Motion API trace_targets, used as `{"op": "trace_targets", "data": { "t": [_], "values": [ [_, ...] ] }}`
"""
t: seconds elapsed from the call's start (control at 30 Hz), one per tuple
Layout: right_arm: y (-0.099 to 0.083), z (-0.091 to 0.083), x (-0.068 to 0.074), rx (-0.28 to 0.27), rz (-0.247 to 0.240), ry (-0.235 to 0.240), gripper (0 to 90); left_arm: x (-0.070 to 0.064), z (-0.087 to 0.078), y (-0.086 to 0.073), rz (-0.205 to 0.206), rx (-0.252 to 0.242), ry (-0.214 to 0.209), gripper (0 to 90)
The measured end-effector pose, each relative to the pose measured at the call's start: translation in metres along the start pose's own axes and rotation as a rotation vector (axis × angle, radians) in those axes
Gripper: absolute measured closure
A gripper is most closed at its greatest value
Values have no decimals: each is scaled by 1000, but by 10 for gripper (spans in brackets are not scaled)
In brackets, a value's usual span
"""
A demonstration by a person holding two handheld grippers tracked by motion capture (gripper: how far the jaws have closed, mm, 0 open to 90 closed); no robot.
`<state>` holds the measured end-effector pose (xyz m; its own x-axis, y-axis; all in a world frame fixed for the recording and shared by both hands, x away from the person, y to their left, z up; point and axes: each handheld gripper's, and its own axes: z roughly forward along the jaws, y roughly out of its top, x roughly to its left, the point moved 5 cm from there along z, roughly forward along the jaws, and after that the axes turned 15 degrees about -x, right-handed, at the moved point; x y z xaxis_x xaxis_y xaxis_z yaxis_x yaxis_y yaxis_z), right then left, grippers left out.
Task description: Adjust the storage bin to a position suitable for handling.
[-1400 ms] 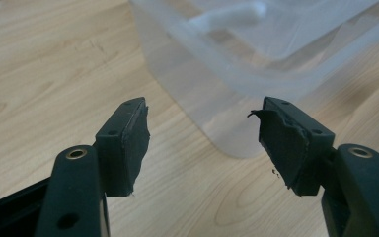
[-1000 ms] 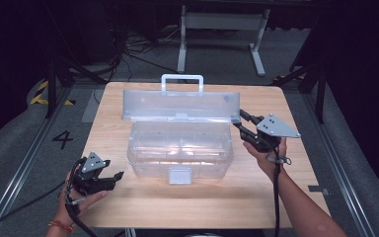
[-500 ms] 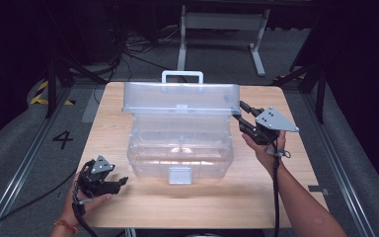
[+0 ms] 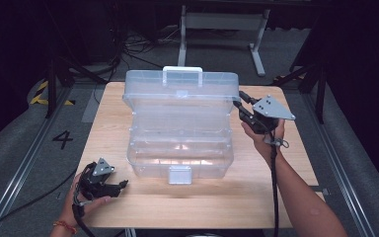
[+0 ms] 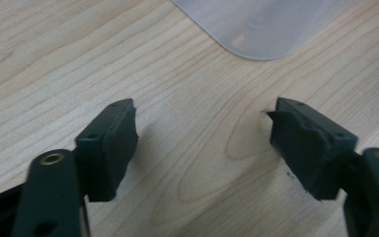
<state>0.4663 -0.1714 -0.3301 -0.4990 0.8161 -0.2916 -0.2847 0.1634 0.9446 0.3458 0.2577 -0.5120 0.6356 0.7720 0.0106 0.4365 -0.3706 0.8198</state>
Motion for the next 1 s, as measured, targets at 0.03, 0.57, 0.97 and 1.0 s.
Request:
{"op": "trace_targets", "data": {
  "t": [0.03, 0.57, 0.97, 1.0],
  "values": [
    [0, 1, -1, 0, 4, -2, 720, 2, 0, 0, 10, -1, 5, 249],
    [3, 15, -10, -3, 68, -34, 747, 6, 0, -6, -23, -63, 11, 201],
    [10, 31, -17, 25, -12, -50, 782, 6, 0, -6, -22, -63, 11, 200],
    [11, 32, -17, 22, -17, -55, 788, 6, 0, -6, -23, -63, 11, 200]
  ]
}}
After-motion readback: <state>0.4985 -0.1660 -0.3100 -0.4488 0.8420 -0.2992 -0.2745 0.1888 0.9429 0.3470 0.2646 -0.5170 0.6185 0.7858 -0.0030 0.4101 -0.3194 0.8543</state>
